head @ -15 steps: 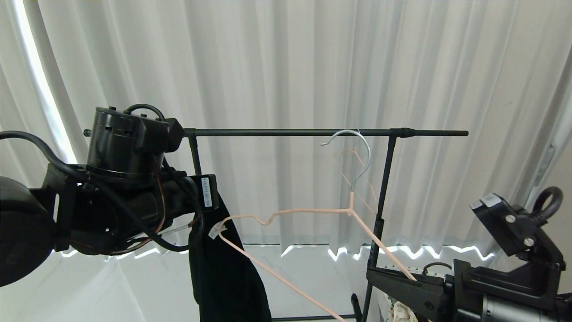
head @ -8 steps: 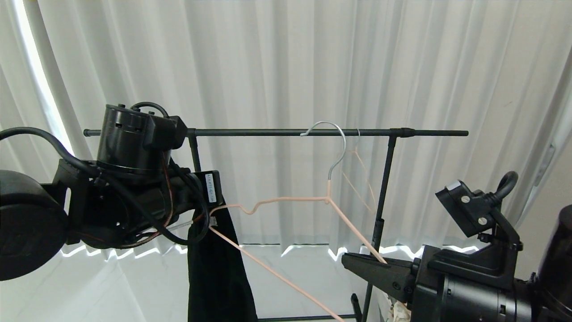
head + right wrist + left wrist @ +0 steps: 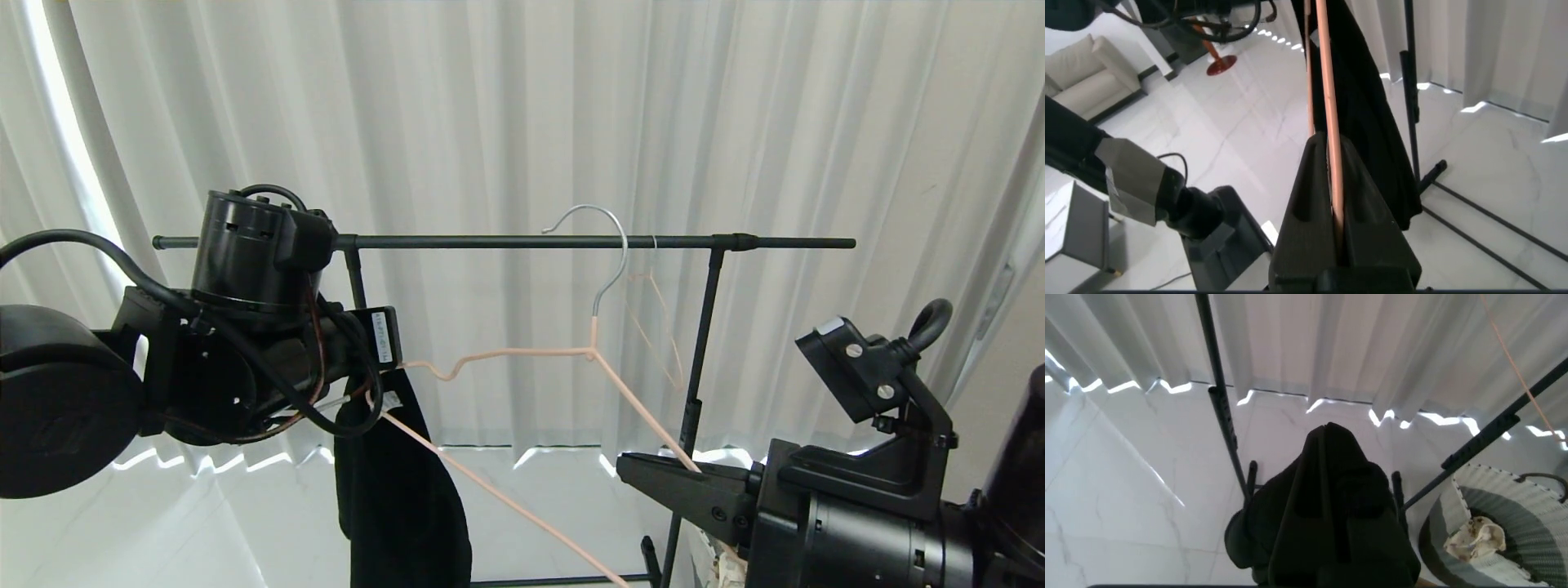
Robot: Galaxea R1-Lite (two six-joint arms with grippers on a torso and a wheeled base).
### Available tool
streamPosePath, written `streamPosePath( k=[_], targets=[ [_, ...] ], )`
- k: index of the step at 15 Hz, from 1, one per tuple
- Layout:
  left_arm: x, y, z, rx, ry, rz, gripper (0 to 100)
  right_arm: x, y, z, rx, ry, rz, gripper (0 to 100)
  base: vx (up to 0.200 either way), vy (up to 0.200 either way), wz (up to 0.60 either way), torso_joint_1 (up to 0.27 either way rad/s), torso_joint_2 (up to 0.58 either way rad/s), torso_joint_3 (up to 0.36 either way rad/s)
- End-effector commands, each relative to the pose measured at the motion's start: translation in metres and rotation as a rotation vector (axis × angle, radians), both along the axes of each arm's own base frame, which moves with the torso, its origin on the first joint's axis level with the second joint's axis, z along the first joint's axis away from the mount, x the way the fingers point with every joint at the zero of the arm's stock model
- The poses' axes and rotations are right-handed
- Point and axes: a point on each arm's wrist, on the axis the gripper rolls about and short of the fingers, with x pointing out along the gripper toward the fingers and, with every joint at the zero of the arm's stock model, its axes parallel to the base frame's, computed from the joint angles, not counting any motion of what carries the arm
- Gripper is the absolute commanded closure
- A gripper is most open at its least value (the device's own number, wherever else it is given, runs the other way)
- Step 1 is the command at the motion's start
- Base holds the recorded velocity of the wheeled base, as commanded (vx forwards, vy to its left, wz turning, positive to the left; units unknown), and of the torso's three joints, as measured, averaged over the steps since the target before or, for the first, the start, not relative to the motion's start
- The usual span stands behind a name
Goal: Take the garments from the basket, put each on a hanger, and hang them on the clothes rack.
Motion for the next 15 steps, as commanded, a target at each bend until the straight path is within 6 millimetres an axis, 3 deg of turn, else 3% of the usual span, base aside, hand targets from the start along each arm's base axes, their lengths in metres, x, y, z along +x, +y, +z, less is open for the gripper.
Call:
streamPosePath(
  k=[1,7,15],
  targets=[
    [-0.001,0.000,0.001,-0.002,-0.003,-0.001,100,0.002,0.003,0.001,0.002,-0.001,-0.002,100,0.000,0.000,0.00,0.000,0.00,0.000],
    [-0.003,0.002,0.005,0.008,-0.026,0.032,100,0.008,0.009,0.000,-0.007,-0.006,-0.038,100,0.000,0.000,0.00,0.000,0.00,0.000],
    [-0.014,-0.012,0.010,-0.001,-0.041,-0.030,100,0.017,0.030,0.008,0.009,-0.024,-0.051,100,0.000,0.000,0.00,0.000,0.00,0.000]
  ],
)
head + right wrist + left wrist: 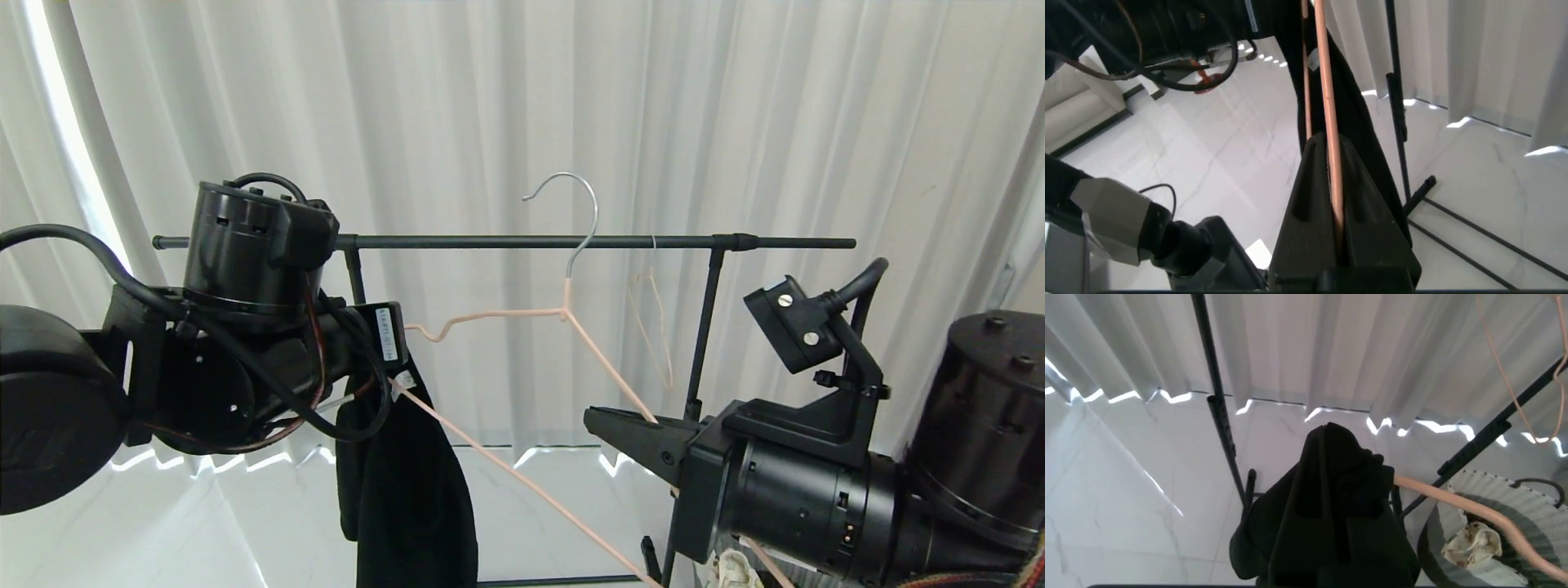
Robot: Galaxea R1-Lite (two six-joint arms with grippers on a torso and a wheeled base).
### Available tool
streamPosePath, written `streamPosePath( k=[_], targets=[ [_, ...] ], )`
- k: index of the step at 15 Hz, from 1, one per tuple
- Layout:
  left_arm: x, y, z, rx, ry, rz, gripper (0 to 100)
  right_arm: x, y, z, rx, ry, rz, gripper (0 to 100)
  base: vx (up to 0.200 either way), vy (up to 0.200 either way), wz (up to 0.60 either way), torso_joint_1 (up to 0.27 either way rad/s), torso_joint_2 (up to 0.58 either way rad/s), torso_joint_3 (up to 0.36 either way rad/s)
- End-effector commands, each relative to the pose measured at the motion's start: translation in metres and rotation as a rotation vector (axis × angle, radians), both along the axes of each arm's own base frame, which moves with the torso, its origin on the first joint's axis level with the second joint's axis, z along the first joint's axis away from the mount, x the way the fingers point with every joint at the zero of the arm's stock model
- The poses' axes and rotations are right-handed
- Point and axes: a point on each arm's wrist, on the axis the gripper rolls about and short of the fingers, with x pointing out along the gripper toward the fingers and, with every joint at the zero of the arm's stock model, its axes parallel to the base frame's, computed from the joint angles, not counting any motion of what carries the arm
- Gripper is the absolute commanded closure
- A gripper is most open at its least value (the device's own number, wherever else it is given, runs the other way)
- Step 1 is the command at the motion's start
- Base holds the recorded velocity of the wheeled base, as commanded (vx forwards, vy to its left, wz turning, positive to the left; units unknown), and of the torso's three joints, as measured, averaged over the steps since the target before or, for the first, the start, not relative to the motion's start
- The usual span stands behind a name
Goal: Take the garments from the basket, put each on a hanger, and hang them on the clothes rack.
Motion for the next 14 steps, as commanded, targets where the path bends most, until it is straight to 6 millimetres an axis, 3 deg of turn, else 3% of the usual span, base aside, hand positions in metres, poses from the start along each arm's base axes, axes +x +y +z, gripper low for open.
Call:
streamPosePath(
  k=[1,9,11,14],
  targets=[
    [-0.006,-0.004,0.004,-0.008,-0.012,-0.027,100,0.000,0.007,-0.003,-0.016,-0.002,0.018,100,0.000,0.000,0.00,0.000,0.00,0.000],
    [-0.031,-0.027,0.011,0.036,-0.024,-0.272,100,-0.003,0.014,-0.009,-0.043,-0.008,0.093,100,0.000,0.000,0.00,0.000,0.00,0.000],
    [-0.041,-0.026,0.021,0.026,-0.044,-0.409,100,-0.003,0.017,-0.014,-0.057,0.000,0.093,100,0.000,0.000,0.00,0.000,0.00,0.000],
    [-0.048,-0.032,0.031,-0.008,-0.071,-0.482,100,-0.001,0.024,-0.019,-0.071,0.010,0.091,100,0.000,0.000,0.00,0.000,0.00,0.000]
  ],
)
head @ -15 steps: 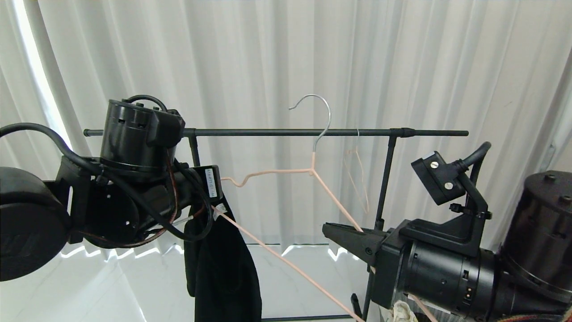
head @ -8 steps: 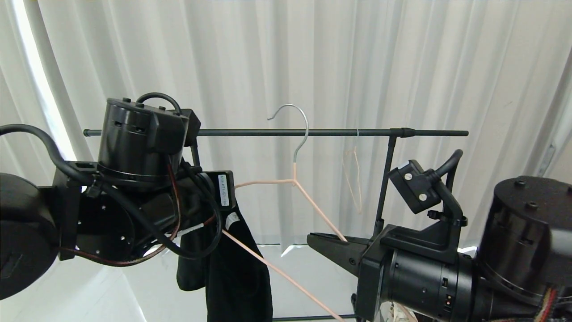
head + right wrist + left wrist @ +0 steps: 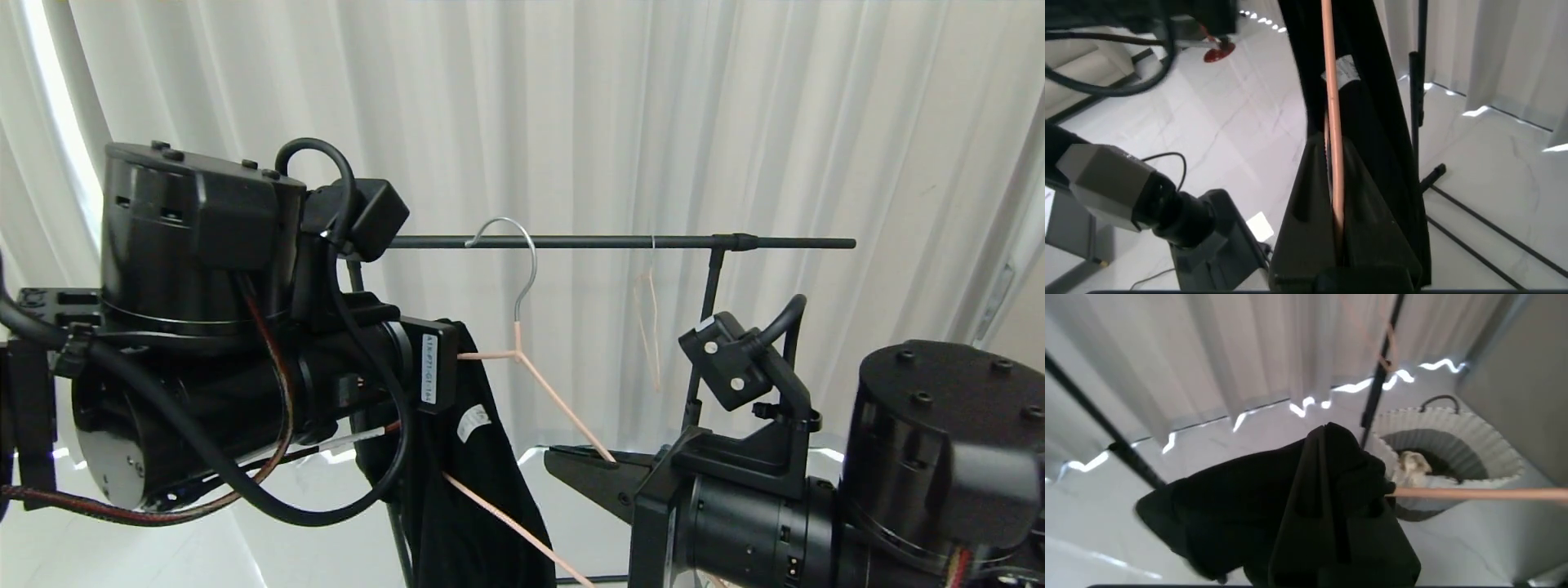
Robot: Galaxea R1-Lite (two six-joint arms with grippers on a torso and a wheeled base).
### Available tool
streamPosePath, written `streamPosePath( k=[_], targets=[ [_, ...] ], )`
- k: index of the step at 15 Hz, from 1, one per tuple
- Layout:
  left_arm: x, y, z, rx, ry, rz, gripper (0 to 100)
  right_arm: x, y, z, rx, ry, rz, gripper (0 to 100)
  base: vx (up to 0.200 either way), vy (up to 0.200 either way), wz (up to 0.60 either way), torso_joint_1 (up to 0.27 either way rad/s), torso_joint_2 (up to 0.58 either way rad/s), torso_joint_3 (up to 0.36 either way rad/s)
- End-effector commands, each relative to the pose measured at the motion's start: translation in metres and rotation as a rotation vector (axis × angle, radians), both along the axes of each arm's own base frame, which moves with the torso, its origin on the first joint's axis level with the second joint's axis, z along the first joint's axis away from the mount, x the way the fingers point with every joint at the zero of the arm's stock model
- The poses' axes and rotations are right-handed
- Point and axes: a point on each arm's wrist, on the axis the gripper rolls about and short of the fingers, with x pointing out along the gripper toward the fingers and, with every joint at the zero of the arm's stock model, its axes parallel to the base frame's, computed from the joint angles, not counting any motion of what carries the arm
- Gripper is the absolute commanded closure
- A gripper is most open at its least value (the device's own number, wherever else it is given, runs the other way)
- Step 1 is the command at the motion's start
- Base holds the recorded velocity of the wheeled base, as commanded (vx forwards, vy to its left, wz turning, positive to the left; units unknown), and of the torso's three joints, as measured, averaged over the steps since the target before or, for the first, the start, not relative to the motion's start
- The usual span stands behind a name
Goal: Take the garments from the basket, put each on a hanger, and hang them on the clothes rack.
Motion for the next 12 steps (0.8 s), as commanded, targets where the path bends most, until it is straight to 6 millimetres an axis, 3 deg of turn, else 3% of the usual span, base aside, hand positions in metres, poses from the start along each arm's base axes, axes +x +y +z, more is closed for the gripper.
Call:
streamPosePath(
  k=[1,5,12],
  targets=[
    [-0.007,-0.003,0.008,-0.021,-0.021,-0.027,100,0.002,0.007,-0.004,-0.013,0.008,0.000,100,0.000,0.000,0.00,0.000,0.00,0.000],
    [-0.010,-0.006,0.007,-0.023,-0.020,-0.043,100,0.010,0.021,-0.003,0.005,-0.006,-0.029,100,0.000,0.000,0.00,0.000,0.00,0.000],
    [-0.021,-0.010,0.012,-0.042,-0.040,-0.086,100,0.008,0.025,-0.010,-0.020,-0.009,-0.078,100,0.000,0.000,0.00,0.000,0.00,0.000]
  ],
)
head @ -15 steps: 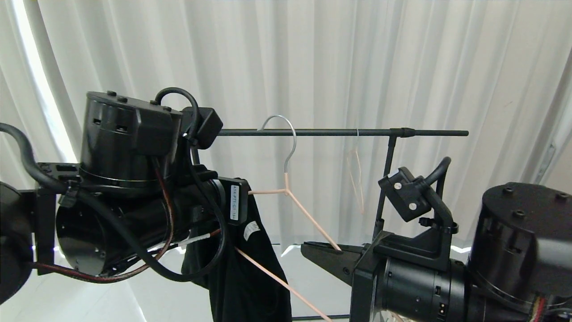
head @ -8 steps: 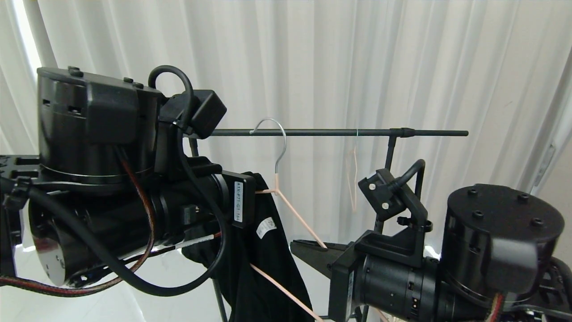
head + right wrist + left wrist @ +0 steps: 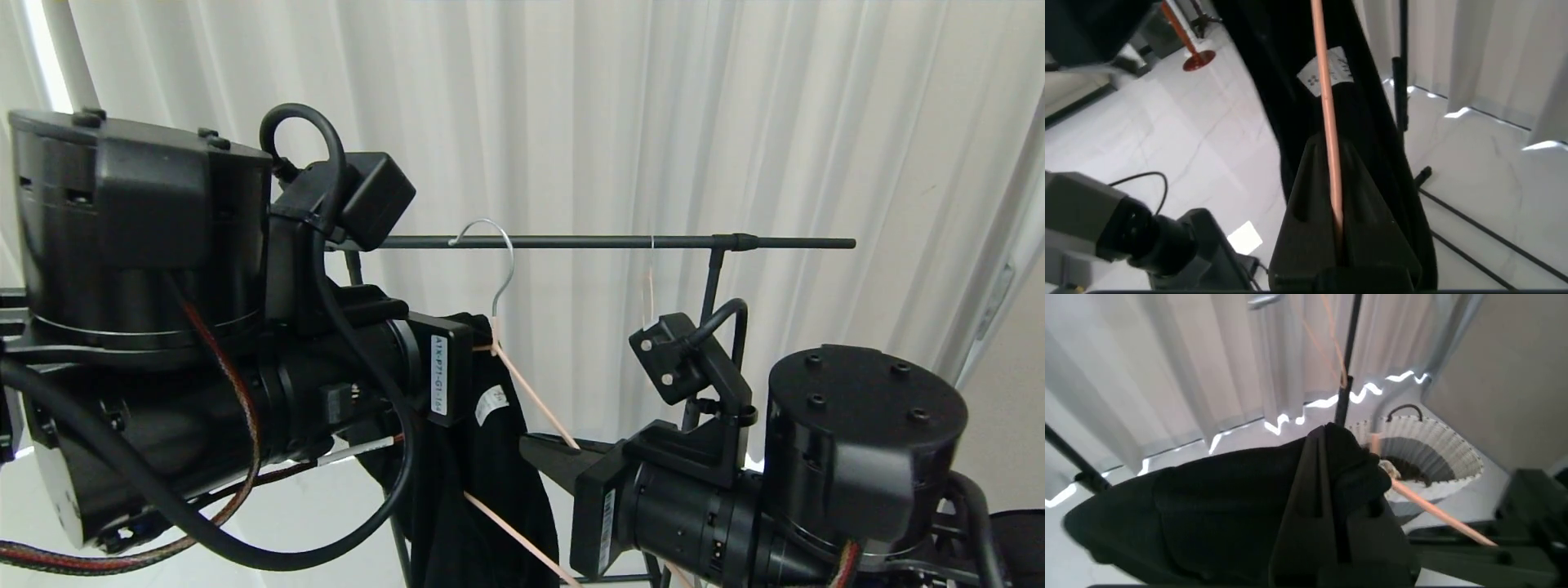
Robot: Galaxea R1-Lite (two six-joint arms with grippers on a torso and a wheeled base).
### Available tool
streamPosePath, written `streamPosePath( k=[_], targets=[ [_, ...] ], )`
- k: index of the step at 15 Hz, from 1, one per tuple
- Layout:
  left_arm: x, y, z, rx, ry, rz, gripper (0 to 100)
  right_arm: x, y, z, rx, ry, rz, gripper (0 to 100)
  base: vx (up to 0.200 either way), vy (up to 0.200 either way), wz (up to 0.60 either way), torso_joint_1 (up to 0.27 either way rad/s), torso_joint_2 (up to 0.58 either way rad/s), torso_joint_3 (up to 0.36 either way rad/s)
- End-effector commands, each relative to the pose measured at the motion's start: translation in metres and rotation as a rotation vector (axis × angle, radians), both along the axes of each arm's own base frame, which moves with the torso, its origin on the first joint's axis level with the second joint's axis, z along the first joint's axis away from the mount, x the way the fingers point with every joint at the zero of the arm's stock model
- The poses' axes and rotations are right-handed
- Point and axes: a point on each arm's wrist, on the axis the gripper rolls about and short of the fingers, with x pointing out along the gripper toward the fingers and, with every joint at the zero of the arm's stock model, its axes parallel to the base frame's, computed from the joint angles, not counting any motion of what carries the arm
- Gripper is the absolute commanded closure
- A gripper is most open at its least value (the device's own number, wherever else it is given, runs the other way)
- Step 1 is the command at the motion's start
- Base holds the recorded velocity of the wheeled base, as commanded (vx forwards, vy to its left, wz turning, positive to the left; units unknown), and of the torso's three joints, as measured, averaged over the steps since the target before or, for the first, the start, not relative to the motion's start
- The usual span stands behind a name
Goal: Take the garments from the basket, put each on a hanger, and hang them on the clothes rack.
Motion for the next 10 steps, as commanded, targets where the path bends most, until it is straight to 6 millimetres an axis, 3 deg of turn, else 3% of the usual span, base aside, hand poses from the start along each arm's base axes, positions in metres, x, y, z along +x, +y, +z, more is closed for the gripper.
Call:
streamPosePath(
  k=[1,9,10],
  targets=[
    [-0.0017,-0.0001,0.0006,-0.002,-0.002,-0.005,100,0.0016,-0.0006,-0.0020,-0.008,0.000,-0.020,100,0.000,0.000,0.00,0.000,0.00,0.000],
    [-0.0066,0.0062,-0.0020,0.003,-0.001,0.002,100,0.0108,-0.0085,0.0047,-0.012,-0.065,-0.112,100,0.000,0.000,0.00,0.000,0.00,0.000],
    [-0.0060,0.0056,-0.0023,0.004,0.000,0.002,0,0.0091,-0.0078,0.0063,-0.025,-0.107,-0.101,100,0.000,0.000,0.00,0.000,0.00,0.000]
  ],
)
